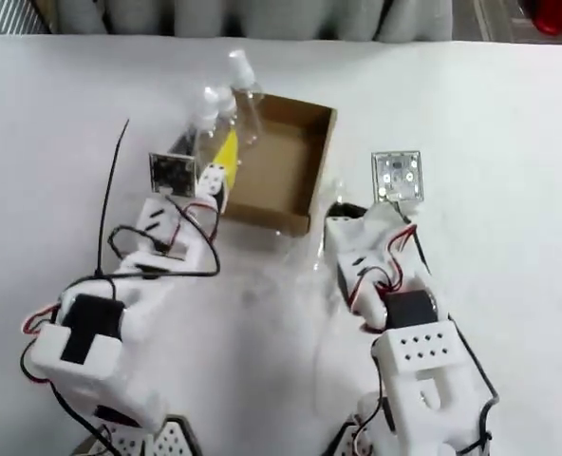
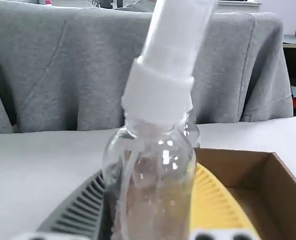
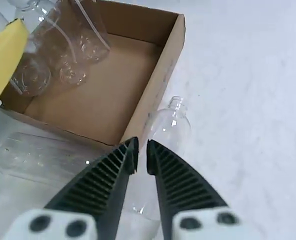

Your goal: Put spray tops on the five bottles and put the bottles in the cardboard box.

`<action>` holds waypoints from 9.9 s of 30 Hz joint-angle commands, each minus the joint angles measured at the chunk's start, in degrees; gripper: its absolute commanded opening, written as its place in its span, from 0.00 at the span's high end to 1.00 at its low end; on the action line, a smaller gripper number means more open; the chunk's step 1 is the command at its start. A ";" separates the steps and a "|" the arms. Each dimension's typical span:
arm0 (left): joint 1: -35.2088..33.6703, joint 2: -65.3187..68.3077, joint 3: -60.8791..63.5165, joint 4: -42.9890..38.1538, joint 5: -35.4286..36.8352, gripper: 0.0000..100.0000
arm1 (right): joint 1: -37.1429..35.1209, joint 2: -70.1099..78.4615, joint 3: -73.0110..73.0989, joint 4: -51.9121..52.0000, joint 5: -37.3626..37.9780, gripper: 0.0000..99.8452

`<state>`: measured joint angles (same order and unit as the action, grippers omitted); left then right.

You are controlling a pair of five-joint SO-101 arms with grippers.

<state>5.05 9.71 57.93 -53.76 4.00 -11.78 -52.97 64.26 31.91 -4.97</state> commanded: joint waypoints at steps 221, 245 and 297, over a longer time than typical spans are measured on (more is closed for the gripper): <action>-13.14 -114.51 39.03 99.43 -7.38 0.93 | -9.98 34.15 -24.00 5.85 0.70 0.98; -13.14 -114.51 39.03 99.16 -7.38 0.93 | -18.95 42.77 -23.03 -4.44 0.79 0.98; -13.14 -114.51 39.03 99.16 -7.47 0.93 | -21.58 30.46 -22.95 23.69 3.69 0.85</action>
<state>-7.52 -103.69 97.14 45.93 -2.77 -32.53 -21.05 42.02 56.62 0.92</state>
